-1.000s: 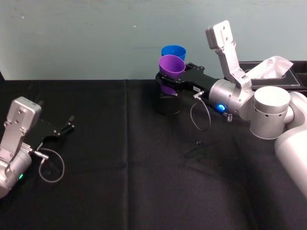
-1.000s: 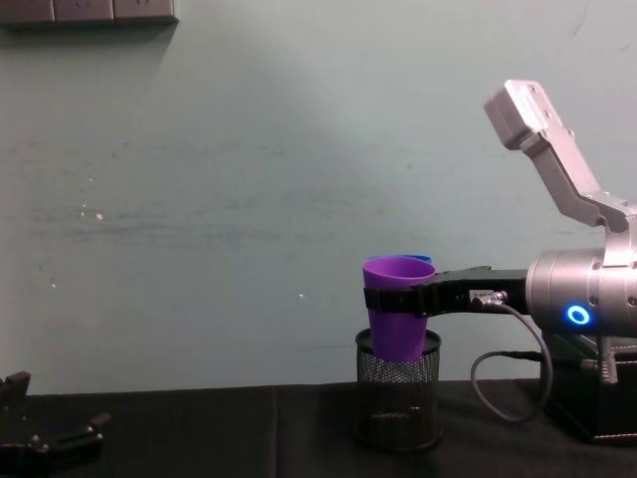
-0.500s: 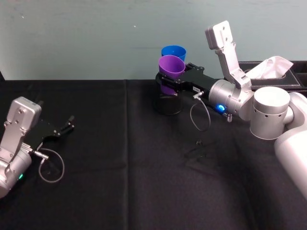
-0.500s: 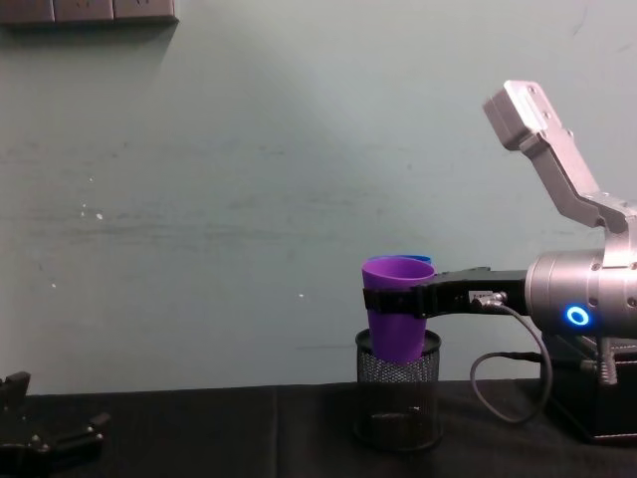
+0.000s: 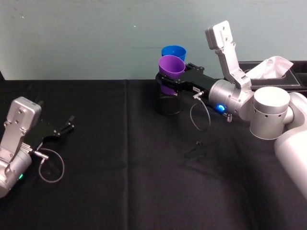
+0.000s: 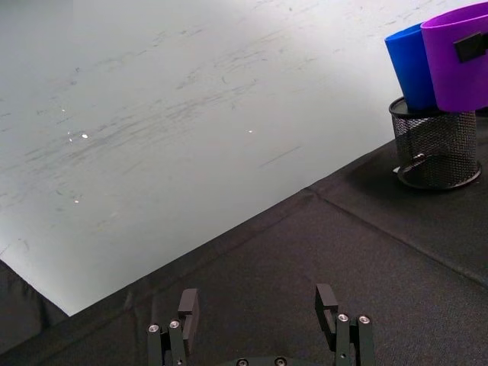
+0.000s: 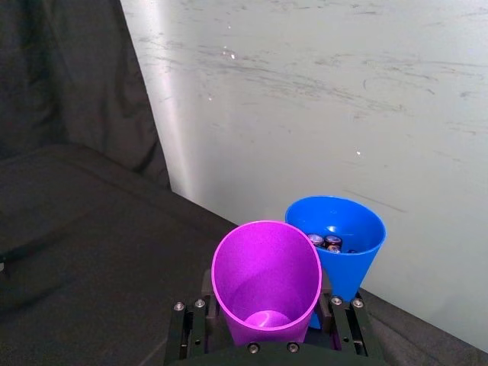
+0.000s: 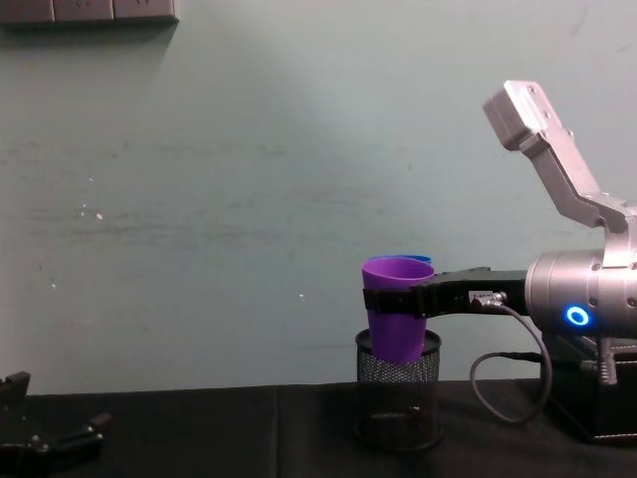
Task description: Pick up one cup with a gripper and tap it against the other cup.
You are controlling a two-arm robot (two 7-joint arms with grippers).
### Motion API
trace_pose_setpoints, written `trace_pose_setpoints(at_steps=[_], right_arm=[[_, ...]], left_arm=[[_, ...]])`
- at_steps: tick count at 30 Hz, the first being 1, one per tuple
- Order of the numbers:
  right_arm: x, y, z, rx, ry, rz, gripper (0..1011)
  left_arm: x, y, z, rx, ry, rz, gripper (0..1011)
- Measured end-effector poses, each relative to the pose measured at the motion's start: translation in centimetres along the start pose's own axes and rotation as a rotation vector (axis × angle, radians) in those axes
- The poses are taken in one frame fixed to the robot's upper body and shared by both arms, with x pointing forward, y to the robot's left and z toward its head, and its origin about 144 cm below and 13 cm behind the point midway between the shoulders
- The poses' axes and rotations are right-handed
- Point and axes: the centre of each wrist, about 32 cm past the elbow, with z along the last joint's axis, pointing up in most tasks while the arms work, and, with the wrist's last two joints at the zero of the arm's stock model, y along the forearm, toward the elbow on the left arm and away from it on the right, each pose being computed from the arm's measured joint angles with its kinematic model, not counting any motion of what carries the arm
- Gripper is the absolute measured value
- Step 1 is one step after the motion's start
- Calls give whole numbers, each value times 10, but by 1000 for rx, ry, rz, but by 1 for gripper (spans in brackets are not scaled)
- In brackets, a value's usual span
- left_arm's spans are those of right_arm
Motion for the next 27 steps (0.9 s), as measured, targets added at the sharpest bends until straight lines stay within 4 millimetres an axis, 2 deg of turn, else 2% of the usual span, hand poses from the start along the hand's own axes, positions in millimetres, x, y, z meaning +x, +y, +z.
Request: trace_pose_setpoints(at_steps=[27], right_arm=[[0, 0, 0, 0, 0, 0, 726]], left_arm=[[0, 0, 0, 0, 0, 0, 1000]])
